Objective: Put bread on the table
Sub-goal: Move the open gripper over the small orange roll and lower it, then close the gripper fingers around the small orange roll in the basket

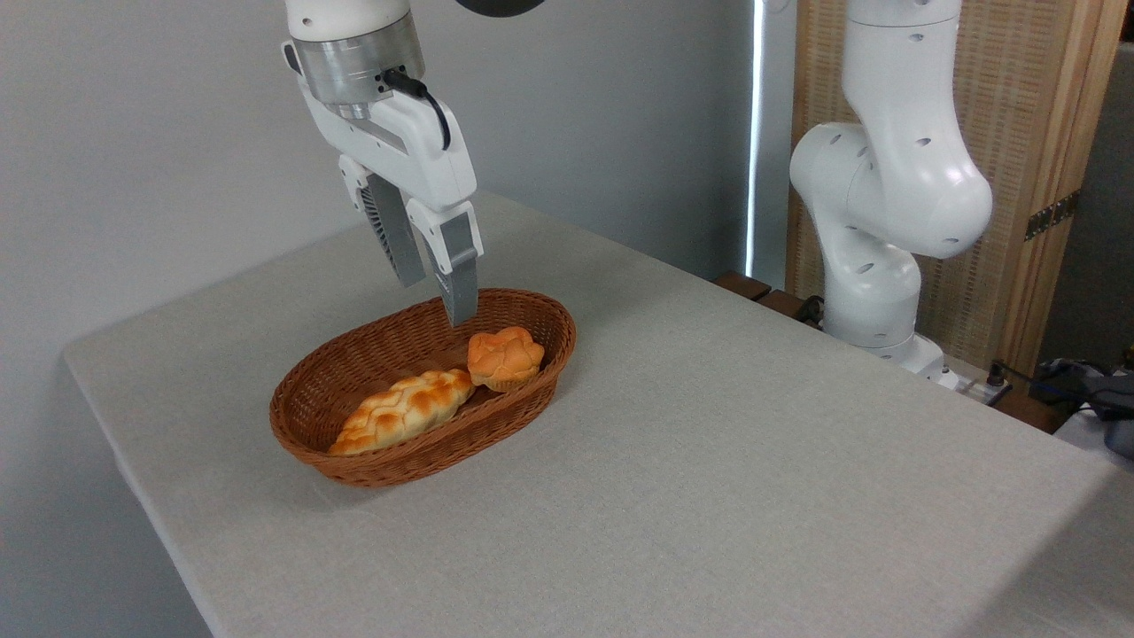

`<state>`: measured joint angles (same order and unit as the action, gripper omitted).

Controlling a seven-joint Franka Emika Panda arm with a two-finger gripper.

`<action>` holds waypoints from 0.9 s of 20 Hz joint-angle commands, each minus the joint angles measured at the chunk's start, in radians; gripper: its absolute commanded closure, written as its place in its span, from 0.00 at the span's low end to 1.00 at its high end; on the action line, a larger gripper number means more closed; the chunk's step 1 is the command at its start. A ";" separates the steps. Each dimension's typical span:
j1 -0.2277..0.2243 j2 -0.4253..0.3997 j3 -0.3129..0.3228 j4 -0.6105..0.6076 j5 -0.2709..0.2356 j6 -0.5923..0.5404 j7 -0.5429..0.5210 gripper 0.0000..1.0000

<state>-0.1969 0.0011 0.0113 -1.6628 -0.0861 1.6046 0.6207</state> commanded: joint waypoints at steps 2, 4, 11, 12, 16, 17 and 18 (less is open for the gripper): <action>-0.061 -0.085 -0.008 -0.156 -0.020 0.102 -0.002 0.00; -0.088 -0.137 -0.010 -0.256 -0.014 0.173 -0.003 0.00; -0.101 -0.243 -0.062 -0.474 0.011 0.288 0.023 0.00; -0.101 -0.250 -0.062 -0.495 0.044 0.305 0.045 0.00; -0.101 -0.251 -0.063 -0.561 0.063 0.393 0.062 0.00; -0.101 -0.251 -0.063 -0.565 0.063 0.394 0.063 0.00; -0.102 -0.251 -0.063 -0.569 0.063 0.394 0.065 0.00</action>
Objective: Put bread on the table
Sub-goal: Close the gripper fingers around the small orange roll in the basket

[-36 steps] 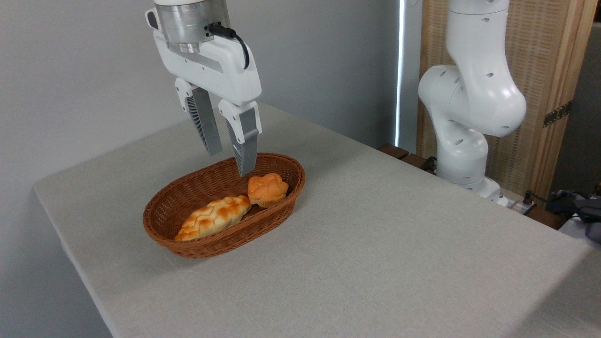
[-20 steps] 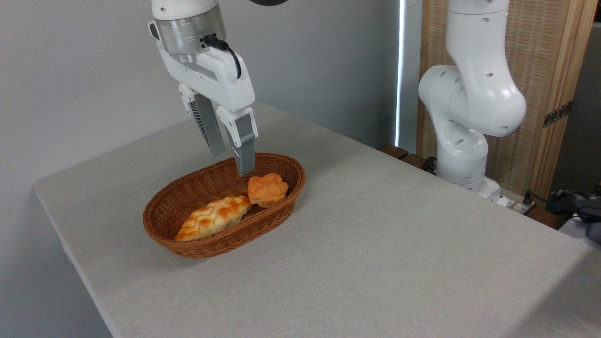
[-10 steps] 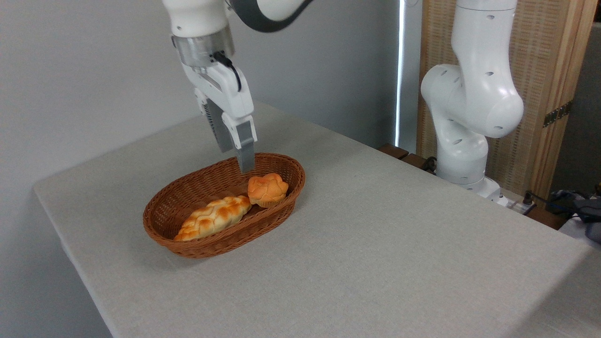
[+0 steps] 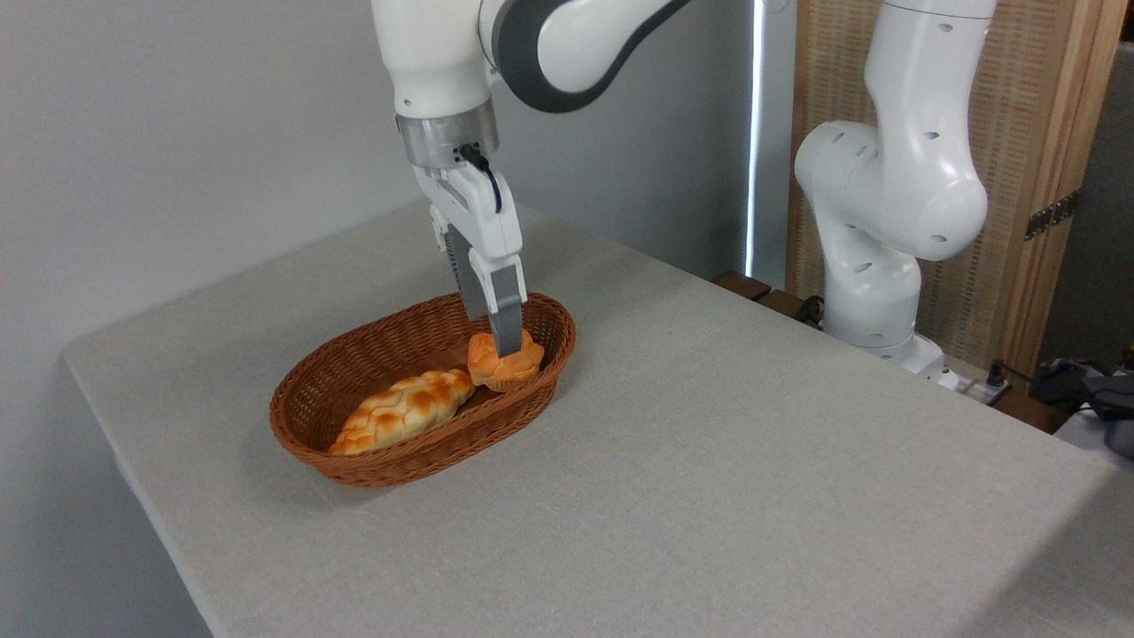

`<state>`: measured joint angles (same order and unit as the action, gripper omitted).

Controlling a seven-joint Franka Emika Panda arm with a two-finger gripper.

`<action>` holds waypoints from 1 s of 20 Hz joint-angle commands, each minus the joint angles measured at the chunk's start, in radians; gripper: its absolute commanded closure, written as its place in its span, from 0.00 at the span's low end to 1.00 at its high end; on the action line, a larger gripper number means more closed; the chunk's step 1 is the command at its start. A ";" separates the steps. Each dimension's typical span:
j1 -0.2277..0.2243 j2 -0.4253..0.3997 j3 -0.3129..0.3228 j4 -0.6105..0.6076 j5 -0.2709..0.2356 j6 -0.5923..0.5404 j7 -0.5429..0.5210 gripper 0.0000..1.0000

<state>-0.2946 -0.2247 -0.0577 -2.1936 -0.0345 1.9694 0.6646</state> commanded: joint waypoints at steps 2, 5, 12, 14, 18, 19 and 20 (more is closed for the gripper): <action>-0.005 -0.024 0.004 -0.046 0.011 0.034 0.026 0.00; -0.006 -0.021 0.004 -0.048 0.010 0.043 0.024 0.00; -0.006 -0.016 -0.010 -0.092 -0.002 0.105 0.021 0.00; -0.009 -0.016 -0.010 -0.090 -0.015 0.108 0.020 0.00; -0.008 -0.016 -0.010 -0.090 -0.051 0.112 0.015 0.00; -0.008 -0.016 -0.010 -0.090 -0.054 0.111 0.012 0.00; -0.008 -0.016 -0.010 -0.092 -0.056 0.111 0.010 0.00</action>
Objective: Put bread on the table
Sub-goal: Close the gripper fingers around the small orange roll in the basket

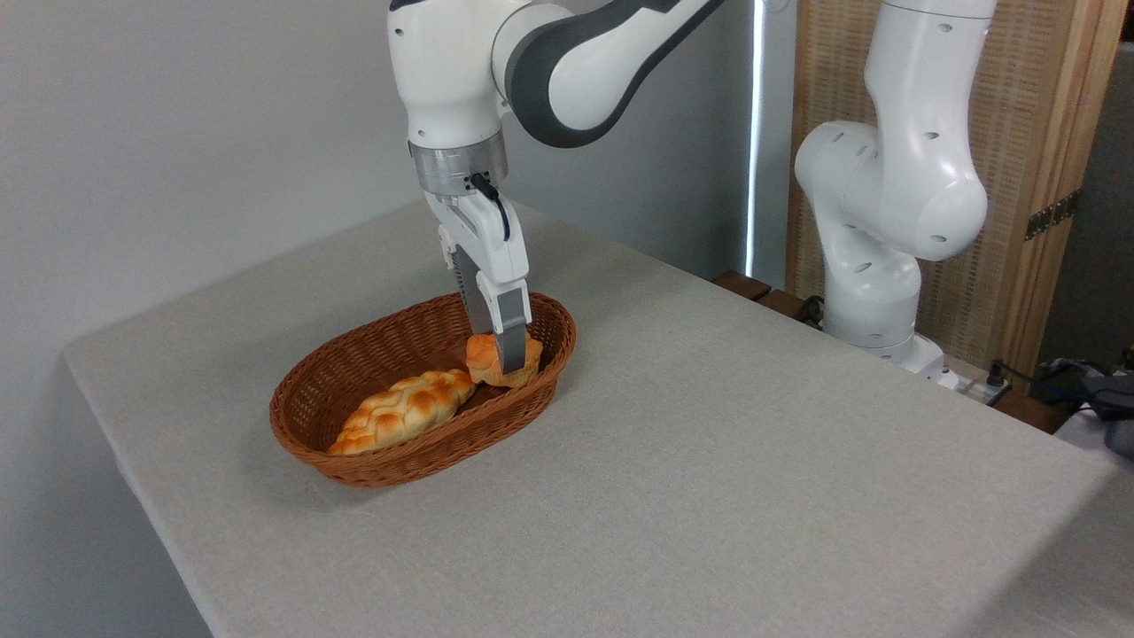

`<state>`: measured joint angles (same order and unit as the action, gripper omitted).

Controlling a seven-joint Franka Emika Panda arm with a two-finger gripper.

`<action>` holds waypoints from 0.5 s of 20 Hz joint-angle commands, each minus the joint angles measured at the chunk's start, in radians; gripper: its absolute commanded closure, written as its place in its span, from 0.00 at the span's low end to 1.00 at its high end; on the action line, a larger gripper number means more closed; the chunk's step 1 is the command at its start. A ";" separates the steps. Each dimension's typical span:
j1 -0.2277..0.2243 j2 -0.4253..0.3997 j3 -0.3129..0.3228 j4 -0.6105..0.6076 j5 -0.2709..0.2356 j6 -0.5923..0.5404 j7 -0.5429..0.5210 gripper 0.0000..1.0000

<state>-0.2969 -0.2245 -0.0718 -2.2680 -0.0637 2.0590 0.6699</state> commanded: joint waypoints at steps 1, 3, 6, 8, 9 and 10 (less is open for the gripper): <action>-0.007 -0.015 0.004 -0.018 -0.030 0.021 0.003 0.00; -0.007 -0.015 0.004 -0.025 -0.031 0.021 0.003 0.00; -0.007 -0.015 0.004 -0.030 -0.031 0.021 0.003 0.00; -0.011 -0.015 0.003 -0.034 -0.031 0.021 0.003 0.00; -0.016 -0.015 0.003 -0.038 -0.031 0.023 0.005 0.00; -0.016 -0.015 0.004 -0.039 -0.030 0.023 0.005 0.01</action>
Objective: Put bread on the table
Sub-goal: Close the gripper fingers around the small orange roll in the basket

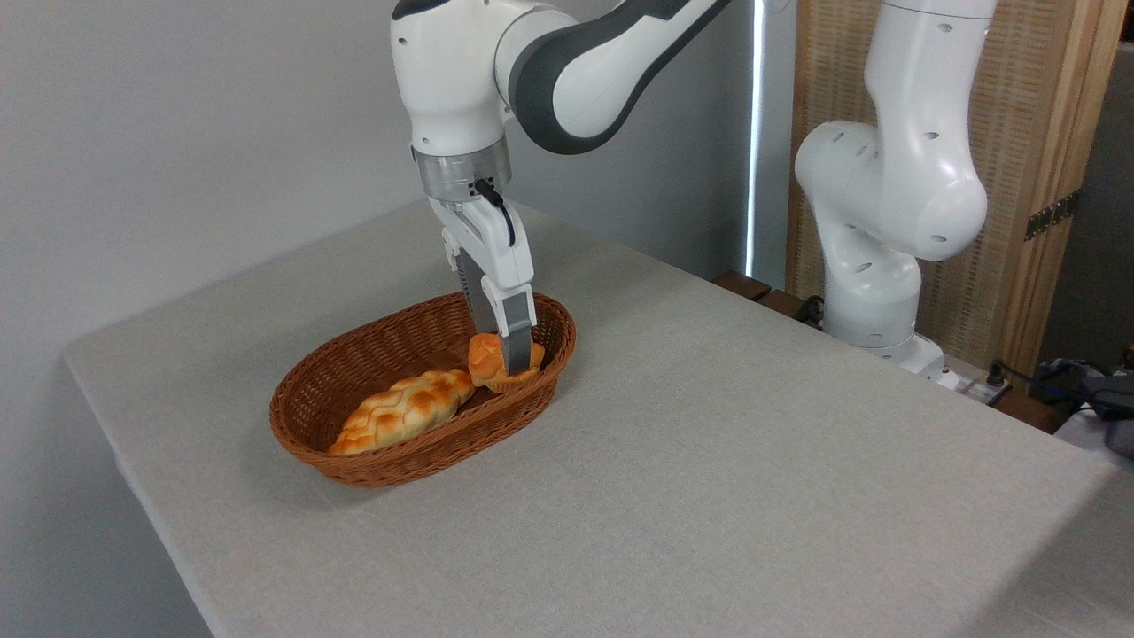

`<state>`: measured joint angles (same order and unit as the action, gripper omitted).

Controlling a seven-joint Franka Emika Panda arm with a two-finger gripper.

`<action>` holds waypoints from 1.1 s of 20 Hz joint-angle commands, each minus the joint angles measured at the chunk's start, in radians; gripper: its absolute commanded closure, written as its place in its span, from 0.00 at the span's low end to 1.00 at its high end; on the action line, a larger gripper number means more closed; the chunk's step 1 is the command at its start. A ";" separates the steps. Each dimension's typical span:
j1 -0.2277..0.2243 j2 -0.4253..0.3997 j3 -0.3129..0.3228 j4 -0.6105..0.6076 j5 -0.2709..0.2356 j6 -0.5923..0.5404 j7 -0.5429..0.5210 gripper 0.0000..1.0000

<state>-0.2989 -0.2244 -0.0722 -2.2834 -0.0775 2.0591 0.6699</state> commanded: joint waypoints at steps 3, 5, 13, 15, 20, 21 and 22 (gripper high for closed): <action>-0.016 -0.015 0.003 -0.031 -0.016 0.039 0.007 0.06; -0.016 -0.015 0.003 -0.039 -0.015 0.055 0.011 0.12; -0.016 -0.015 0.003 -0.047 -0.013 0.061 0.047 0.54; -0.016 -0.015 0.003 -0.047 -0.013 0.061 0.048 0.54; -0.016 -0.015 0.005 -0.047 -0.013 0.061 0.048 0.54; -0.016 -0.015 0.003 -0.047 -0.013 0.061 0.048 0.54; -0.016 -0.015 0.005 -0.047 -0.013 0.061 0.048 0.54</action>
<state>-0.3077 -0.2244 -0.0725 -2.3086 -0.0774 2.0918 0.6984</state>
